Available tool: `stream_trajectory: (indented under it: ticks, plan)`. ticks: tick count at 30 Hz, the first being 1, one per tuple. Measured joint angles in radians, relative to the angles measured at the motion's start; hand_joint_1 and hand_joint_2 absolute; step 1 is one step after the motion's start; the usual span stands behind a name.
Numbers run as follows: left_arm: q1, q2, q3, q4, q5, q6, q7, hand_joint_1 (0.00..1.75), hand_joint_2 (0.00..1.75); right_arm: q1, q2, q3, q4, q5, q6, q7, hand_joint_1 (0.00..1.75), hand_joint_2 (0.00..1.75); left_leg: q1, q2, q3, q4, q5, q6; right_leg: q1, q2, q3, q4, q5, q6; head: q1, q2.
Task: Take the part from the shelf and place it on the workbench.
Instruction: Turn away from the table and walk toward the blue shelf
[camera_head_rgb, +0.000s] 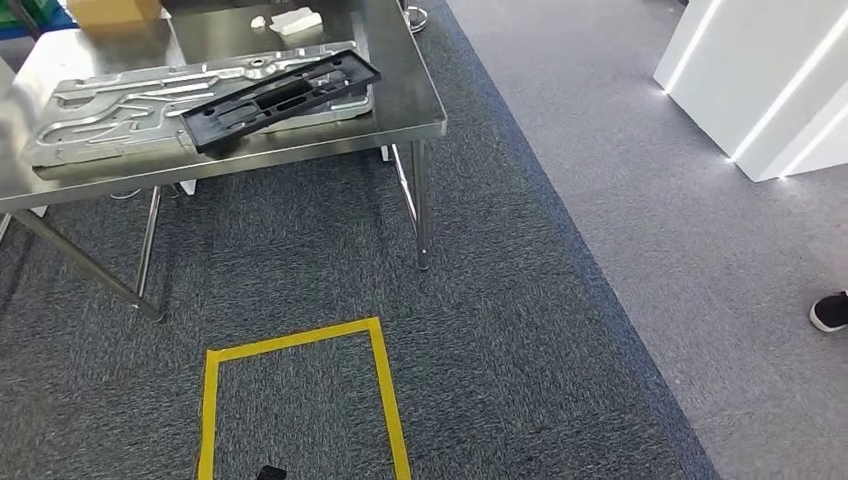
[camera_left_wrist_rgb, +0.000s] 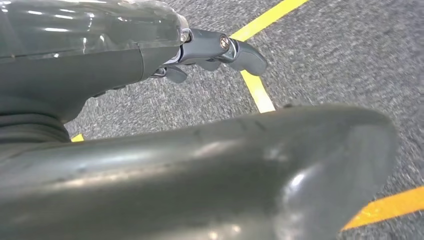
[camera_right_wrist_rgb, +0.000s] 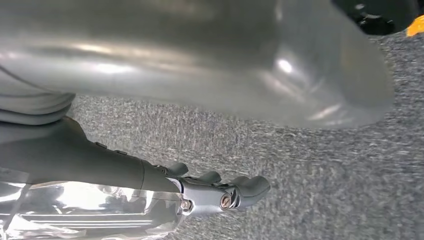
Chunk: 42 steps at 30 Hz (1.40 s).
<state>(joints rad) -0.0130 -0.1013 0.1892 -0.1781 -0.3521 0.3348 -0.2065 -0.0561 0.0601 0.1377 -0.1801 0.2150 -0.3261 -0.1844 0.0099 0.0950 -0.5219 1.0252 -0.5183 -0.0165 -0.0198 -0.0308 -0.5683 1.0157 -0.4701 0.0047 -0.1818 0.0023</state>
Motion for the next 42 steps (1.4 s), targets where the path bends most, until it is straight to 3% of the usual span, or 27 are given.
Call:
stream_trajectory:
  ticks: [2,4,5,6,8,9,11,12,13,14,16,18,20,21,22,24,26,27,29,31,33,35,36,37,38,40,42]
  plan:
    - [0.002,0.000,0.000,0.000,0.000,0.000,-0.001,0.00,0.00,-0.003,0.001,0.000,0.000,0.001,0.004,0.003,0.00,0.00,0.004,-0.056,-0.040,0.093,-0.061,-0.006,-0.001,0.022,-0.003,-0.003,0.005,-0.012,0.000,0.000]
    - [0.006,0.000,0.000,0.000,0.000,0.000,-0.001,0.00,0.00,-0.005,0.001,0.000,0.000,0.001,0.007,0.005,0.00,0.00,0.004,-0.081,-0.101,0.228,-0.122,-0.006,0.003,0.048,-0.007,-0.002,0.006,-0.019,0.000,0.000]
    - [0.008,0.000,0.000,0.000,0.000,0.000,-0.001,0.00,0.00,-0.005,0.001,0.000,0.000,0.001,0.008,0.005,0.00,0.00,0.004,-0.084,-0.119,0.267,-0.129,-0.004,0.005,0.064,-0.007,-0.001,0.007,-0.020,0.000,0.000]
    - [0.009,0.000,0.000,0.000,0.000,0.000,-0.001,0.00,0.00,-0.005,0.001,0.000,0.000,0.000,0.009,0.006,0.00,0.00,0.004,-0.086,-0.121,0.268,-0.114,-0.002,0.007,0.080,-0.007,0.000,0.007,-0.021,0.000,0.000]
    - [0.008,0.000,0.000,0.000,0.000,-0.001,-0.001,0.00,0.00,-0.004,0.001,0.000,0.000,-0.001,0.010,0.008,0.00,0.00,0.004,-0.103,-0.075,0.162,-0.040,0.006,0.008,0.111,-0.006,0.004,0.007,-0.020,0.000,0.000]
    - [0.008,0.001,0.000,0.000,0.000,-0.001,0.000,0.00,0.00,-0.005,0.001,0.000,0.000,-0.002,0.011,0.010,0.00,0.00,0.004,-0.133,-0.046,0.094,-0.010,0.012,0.008,0.125,-0.008,0.007,0.007,-0.017,0.000,0.000]
    - [0.008,0.002,0.000,0.000,0.000,-0.002,0.000,0.00,0.00,-0.007,0.002,0.000,0.000,-0.004,0.011,0.013,0.00,0.00,0.004,-0.180,-0.013,0.010,0.018,0.019,0.005,0.152,-0.015,0.010,0.009,-0.006,0.000,0.000]
    - [0.007,0.003,0.000,0.000,0.000,-0.002,0.000,0.00,0.00,-0.007,0.002,0.000,0.000,-0.005,0.010,0.013,0.00,0.00,0.003,-0.189,-0.010,0.000,0.016,0.022,0.002,0.165,-0.020,0.009,0.012,0.001,0.000,0.000]
    - [0.005,0.003,0.000,0.000,-0.001,-0.002,-0.001,0.00,0.00,-0.006,0.002,-0.001,0.000,-0.007,0.010,0.014,0.00,0.00,0.001,-0.177,-0.008,-0.005,0.019,0.026,0.000,0.178,-0.024,0.007,0.016,0.010,0.000,0.000]
    - [0.004,0.003,0.000,0.000,-0.001,-0.002,-0.001,0.00,0.00,-0.004,0.002,-0.002,0.000,-0.008,0.009,0.014,0.00,0.00,0.002,-0.163,-0.005,-0.011,0.023,0.032,0.000,0.173,-0.025,0.008,0.017,0.016,0.000,0.000]
    - [0.003,0.003,0.001,0.000,-0.001,-0.002,-0.002,0.00,0.00,-0.003,0.001,-0.005,0.000,-0.010,0.008,0.015,0.00,0.00,0.005,-0.133,0.002,-0.025,0.032,0.046,0.004,0.117,-0.045,0.046,-0.008,0.023,0.000,0.000]
    - [0.006,0.003,0.001,0.000,-0.003,-0.004,-0.003,0.00,0.00,-0.006,0.002,-0.007,0.000,-0.014,0.008,0.015,0.00,0.00,0.003,-0.101,0.004,-0.030,0.034,0.054,0.005,0.054,-0.102,0.161,-0.071,0.027,0.001,0.000]
    - [0.008,0.003,0.001,0.000,-0.004,-0.007,-0.003,0.00,0.00,-0.006,0.002,-0.010,0.000,-0.019,0.007,0.015,0.00,0.00,0.000,-0.067,0.003,-0.030,0.031,0.056,0.002,0.041,-0.156,0.272,-0.112,0.033,0.000,0.000]
    - [0.007,0.003,0.001,0.000,-0.005,-0.008,-0.003,0.00,0.00,-0.004,0.002,-0.012,0.000,-0.022,0.006,0.016,0.00,0.00,0.000,-0.052,0.004,-0.030,0.030,0.055,-0.001,0.038,-0.158,0.281,-0.106,0.036,0.000,0.000]
    - [0.006,0.003,0.001,0.000,-0.006,-0.010,-0.003,0.00,0.00,-0.002,0.002,-0.015,0.000,-0.024,0.004,0.016,0.00,0.00,0.000,-0.038,0.005,-0.030,0.028,0.053,-0.003,0.032,-0.139,0.249,-0.082,0.038,0.000,0.000]
    - [0.004,0.003,0.000,0.000,-0.006,-0.011,-0.002,0.00,0.00,0.002,0.001,-0.021,0.000,-0.029,0.001,0.016,0.00,0.00,-0.001,-0.014,0.011,-0.028,0.022,0.045,-0.002,-0.009,-0.059,0.108,-0.023,0.035,0.000,0.000]
    - [0.004,0.004,0.000,0.000,-0.006,-0.013,0.000,0.00,0.00,0.001,0.001,-0.024,0.000,-0.032,-0.003,0.016,0.00,0.00,-0.006,0.006,0.016,-0.025,0.014,0.033,0.004,-0.044,-0.006,0.012,0.003,0.026,0.000,0.000]
    - [0.002,0.004,0.000,0.000,-0.006,-0.013,0.000,0.00,0.00,0.002,0.001,-0.024,0.000,-0.033,-0.005,0.016,0.00,0.00,-0.008,0.016,0.019,-0.025,0.011,0.027,0.007,-0.046,-0.002,0.000,0.003,0.021,0.000,0.000]
    - [-0.002,0.004,0.000,0.000,-0.006,-0.014,0.001,0.00,0.00,0.005,0.001,-0.027,0.000,-0.036,-0.008,0.016,0.00,0.00,-0.007,0.029,0.025,-0.024,0.005,0.016,0.008,-0.020,-0.005,-0.002,0.007,0.009,0.000,0.000]
    - [-0.005,0.004,0.000,0.000,-0.006,-0.014,0.001,0.00,0.00,0.007,0.002,-0.031,0.000,-0.038,-0.009,0.016,0.00,0.00,-0.002,-0.011,0.017,0.007,-0.023,0.007,0.003,0.001,-0.005,-0.008,0.013,-0.003,0.000,0.000]
    - [-0.003,0.004,0.000,0.000,-0.006,-0.014,0.003,0.00,0.00,0.005,0.001,-0.035,0.000,-0.038,-0.008,0.017,0.00,0.00,0.002,-0.068,-0.029,0.117,-0.087,0.002,0.001,0.023,-0.006,-0.011,0.017,-0.012,0.000,0.000]
    - [0.003,0.004,0.000,0.000,-0.006,-0.014,0.005,0.00,0.00,0.006,0.001,-0.039,0.000,-0.038,-0.008,0.017,0.00,0.00,0.002,-0.084,-0.089,0.244,-0.135,0.001,0.004,0.052,-0.008,-0.010,0.018,-0.016,0.000,0.000]
    - [0.005,0.004,0.000,0.000,-0.006,-0.014,0.005,0.00,0.00,0.006,0.001,-0.040,0.000,-0.038,-0.008,0.017,0.00,0.00,0.002,-0.085,-0.102,0.267,-0.131,0.001,0.005,0.068,-0.008,-0.009,0.018,-0.016,0.000,0.000]
    - [0.006,0.004,0.000,0.000,-0.006,-0.014,0.006,0.00,0.00,0.007,0.001,-0.040,0.000,-0.038,-0.008,0.017,0.00,0.00,0.003,-0.087,-0.097,0.248,-0.106,0.001,0.005,0.085,-0.007,-0.007,0.018,-0.015,0.000,0.000]
    - [0.007,0.004,0.000,0.000,-0.006,-0.014,0.006,0.00,0.00,0.008,0.001,-0.041,0.000,-0.038,-0.008,0.018,0.00,0.00,0.005,-0.094,-0.074,0.192,-0.066,0.002,0.005,0.101,-0.007,-0.004,0.017,-0.014,0.000,0.000]
    - [0.007,0.004,0.000,0.000,-0.006,-0.014,0.006,0.00,0.00,0.008,0.001,-0.041,0.000,-0.038,-0.007,0.020,0.00,0.00,0.010,-0.139,-0.021,0.064,-0.003,0.005,0.003,0.127,-0.008,0.003,0.016,-0.008,0.000,0.000]
    - [0.008,0.004,0.000,0.000,-0.006,-0.014,0.006,0.00,0.00,0.008,0.001,-0.041,0.000,-0.038,-0.007,0.022,0.00,0.00,0.014,-0.174,0.001,0.013,0.011,0.007,0.001,0.137,-0.011,0.006,0.014,-0.004,0.000,0.000]
